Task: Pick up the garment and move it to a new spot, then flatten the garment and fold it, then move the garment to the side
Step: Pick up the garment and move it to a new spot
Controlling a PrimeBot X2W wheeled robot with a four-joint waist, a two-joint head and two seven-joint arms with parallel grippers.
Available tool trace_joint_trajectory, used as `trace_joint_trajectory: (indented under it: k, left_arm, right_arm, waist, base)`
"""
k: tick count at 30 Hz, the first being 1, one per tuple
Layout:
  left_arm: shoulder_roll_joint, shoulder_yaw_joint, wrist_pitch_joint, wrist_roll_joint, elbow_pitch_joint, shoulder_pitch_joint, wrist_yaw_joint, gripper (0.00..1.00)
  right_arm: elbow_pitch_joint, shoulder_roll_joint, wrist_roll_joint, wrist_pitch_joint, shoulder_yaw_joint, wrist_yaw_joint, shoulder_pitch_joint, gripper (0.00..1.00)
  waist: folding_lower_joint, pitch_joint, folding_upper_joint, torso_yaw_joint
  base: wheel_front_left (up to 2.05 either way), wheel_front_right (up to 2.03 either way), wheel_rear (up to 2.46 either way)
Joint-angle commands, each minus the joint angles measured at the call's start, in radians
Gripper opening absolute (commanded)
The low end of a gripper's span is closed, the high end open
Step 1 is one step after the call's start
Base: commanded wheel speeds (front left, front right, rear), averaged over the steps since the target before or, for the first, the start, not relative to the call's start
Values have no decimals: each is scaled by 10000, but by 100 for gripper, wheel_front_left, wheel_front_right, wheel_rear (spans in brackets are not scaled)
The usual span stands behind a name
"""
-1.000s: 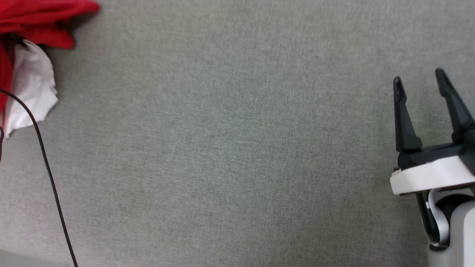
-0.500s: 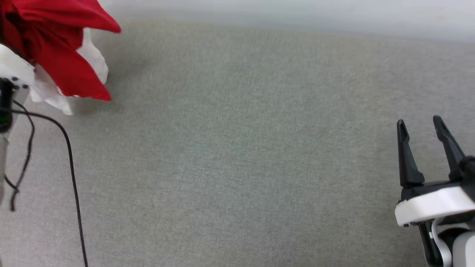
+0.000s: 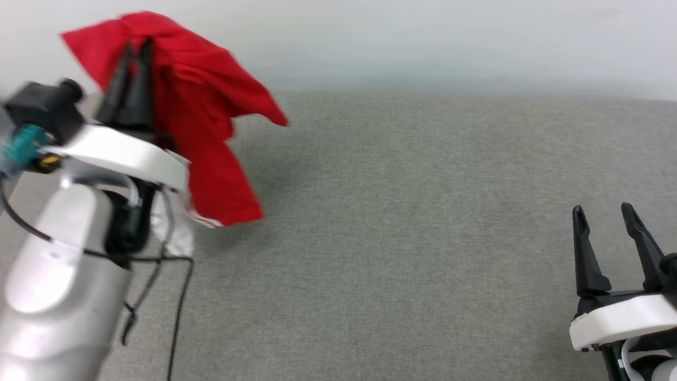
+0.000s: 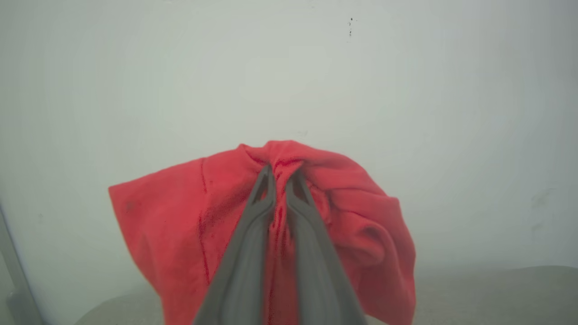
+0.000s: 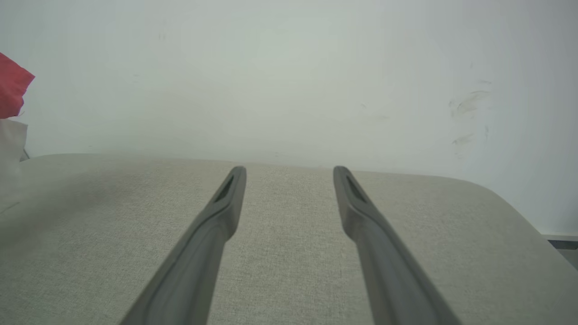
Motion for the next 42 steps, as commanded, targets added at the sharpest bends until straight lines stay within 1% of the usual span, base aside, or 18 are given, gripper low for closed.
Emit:
trace_joint_trajectory:
  k: [1,2,3,8,10,13,19,21,22,24,26,27,28,29,31,36,38,42]
  left_arm:
    - [-229,-166,80,10,-649,400,110,0]
    - [-229,-166,80,10,-649,400,110,0]
    - [-304,-297,129,53,-1077,570,199,0]
    - [-1060,-1160,455,37,-2659,1293,365,0]
    - [-1330,-1557,562,55,-3016,1460,283,0]
    - [-1727,-2268,744,83,-3289,1654,25,0]
    - [-2106,-3719,1232,217,-3043,2291,-480,0]
    - [-2098,-4127,1382,257,-2719,2520,-634,0]
    - [-2035,-4740,1610,357,-2201,2829,-892,0]
    - [-2021,-5074,1692,421,-1882,2881,-1043,0]
    - [-2005,-5266,1625,536,-1635,2861,-1121,38]
    - [-2040,-5320,1548,507,-1543,2871,-1148,53]
    - [-2077,-5302,1423,479,-1501,2857,-1150,88]
    - [-2104,-5256,1278,459,-1479,2808,-1172,100]
    - [-2105,-5152,947,511,-1469,2678,-1201,100]
    - [-2034,-4667,276,612,-1631,2621,-935,100]
    - [-1960,-4422,129,716,-1703,2582,-778,100]
    - [-1678,-3714,-51,831,-1688,2625,-287,100]
  right_arm:
    - [16,-3,58,-58,-11,-5,124,100]
    - [16,-3,58,-58,-11,-5,124,100]
    - [20,-3,78,-62,10,-3,140,100]
    - [-42,-3,80,-58,64,-5,177,100]
    - [-84,-1,81,-34,79,-3,133,100]
    - [-164,-3,50,-22,55,-5,72,100]
    - [-333,-3,42,-7,71,-5,-83,100]
    - [-346,-1,52,-22,106,-5,-144,100]
    - [-347,-3,39,-47,134,-3,-191,100]
    - [-296,-3,23,-64,118,-5,-203,100]
    - [-208,-1,24,-71,126,-3,-203,100]
    - [-161,-3,21,-71,135,-5,-197,100]
    - [-114,-3,58,-90,139,-5,-180,100]
    - [-75,-3,106,-89,145,-5,-148,100]
    - [77,-1,103,-104,135,-5,-28,100]
    - [313,-3,219,-69,314,-5,229,100]
    - [336,-4,239,-20,330,-5,322,100]
    - [462,-6,228,15,403,-3,439,100]
  waist:
    - [2,-127,-1,-245]
    - [2,-127,-1,-245]
    - [2,-140,-1,-332]
    - [2,-57,-1,-695]
    - [2,74,-1,-809]
    - [2,309,-1,-913]
    - [2,892,-1,-1003]
    - [2,1054,-1,-1017]
    - [2,1233,-1,-1007]
    - [2,1259,-1,-959]
    - [2,1174,-1,-905]
    - [2,1102,-1,-875]
    - [2,1011,-1,-828]
    - [2,920,-1,-776]
    - [2,609,-1,-648]
    - [2,-110,-1,-388]
    - [2,-303,-1,-250]
    - [2,-622,-1,-47]
  base:
    - [0,0,0]
    - [0,0,0]
    - [0,0,0]
    - [0,0,0]
    - [0,0,0]
    - [0,0,0]
    - [0,0,0]
    - [0,0,0]
    - [0,0,0]
    - [0,0,0]
    - [0,0,0]
    - [0,0,0]
    - [0,0,0]
    - [0,0,0]
    - [0,0,0]
    - [0,0,0]
    - [0,0,0]
    - [0,0,0]
